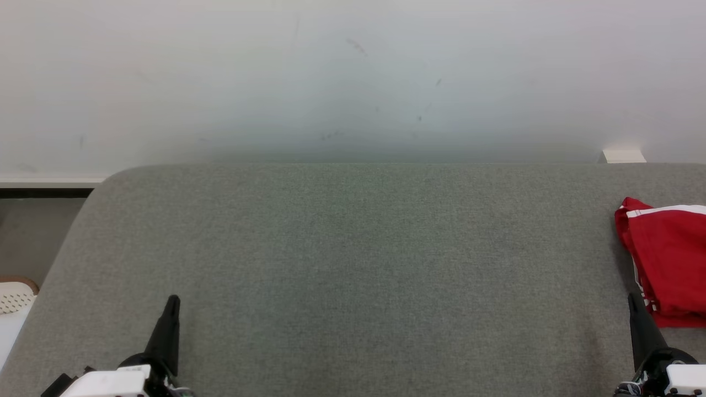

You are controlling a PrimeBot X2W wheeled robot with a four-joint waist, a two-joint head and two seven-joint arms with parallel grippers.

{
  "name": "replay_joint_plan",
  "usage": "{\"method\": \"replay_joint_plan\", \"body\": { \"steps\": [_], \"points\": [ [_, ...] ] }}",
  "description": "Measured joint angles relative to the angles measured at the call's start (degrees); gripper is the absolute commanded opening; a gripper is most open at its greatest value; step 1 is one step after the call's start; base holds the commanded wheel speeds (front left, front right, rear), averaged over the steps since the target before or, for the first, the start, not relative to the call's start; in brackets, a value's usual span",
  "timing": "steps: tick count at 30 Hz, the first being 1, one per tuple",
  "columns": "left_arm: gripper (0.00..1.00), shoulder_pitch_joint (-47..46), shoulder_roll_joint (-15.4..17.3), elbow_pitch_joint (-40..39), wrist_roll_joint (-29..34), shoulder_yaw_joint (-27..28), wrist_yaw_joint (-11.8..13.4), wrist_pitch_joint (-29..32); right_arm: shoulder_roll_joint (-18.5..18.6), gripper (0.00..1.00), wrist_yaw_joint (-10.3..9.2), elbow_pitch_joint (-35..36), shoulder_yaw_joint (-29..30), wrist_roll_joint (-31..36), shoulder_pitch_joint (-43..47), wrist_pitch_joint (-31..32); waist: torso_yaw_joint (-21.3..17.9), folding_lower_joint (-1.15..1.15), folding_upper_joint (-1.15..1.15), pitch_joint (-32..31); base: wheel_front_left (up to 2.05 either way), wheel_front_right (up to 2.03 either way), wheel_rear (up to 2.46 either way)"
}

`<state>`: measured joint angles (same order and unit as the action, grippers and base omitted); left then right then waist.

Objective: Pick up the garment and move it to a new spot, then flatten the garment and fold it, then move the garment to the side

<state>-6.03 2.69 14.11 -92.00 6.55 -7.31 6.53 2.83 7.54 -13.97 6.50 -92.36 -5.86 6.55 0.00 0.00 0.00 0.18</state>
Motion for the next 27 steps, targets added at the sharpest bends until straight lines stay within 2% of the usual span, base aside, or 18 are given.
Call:
{"method": "replay_joint_plan", "body": {
  "steps": [27],
  "points": [
    [0.0, 0.0, 0.0, 0.0, 0.0, -0.01, 0.0, 0.0, 0.0, 0.0, 0.0, 0.0, 0.0, 0.0, -0.01, 0.0, 0.0, 0.0, 0.0, 0.0, 0.0, 0.0, 0.0]
  ]
}}
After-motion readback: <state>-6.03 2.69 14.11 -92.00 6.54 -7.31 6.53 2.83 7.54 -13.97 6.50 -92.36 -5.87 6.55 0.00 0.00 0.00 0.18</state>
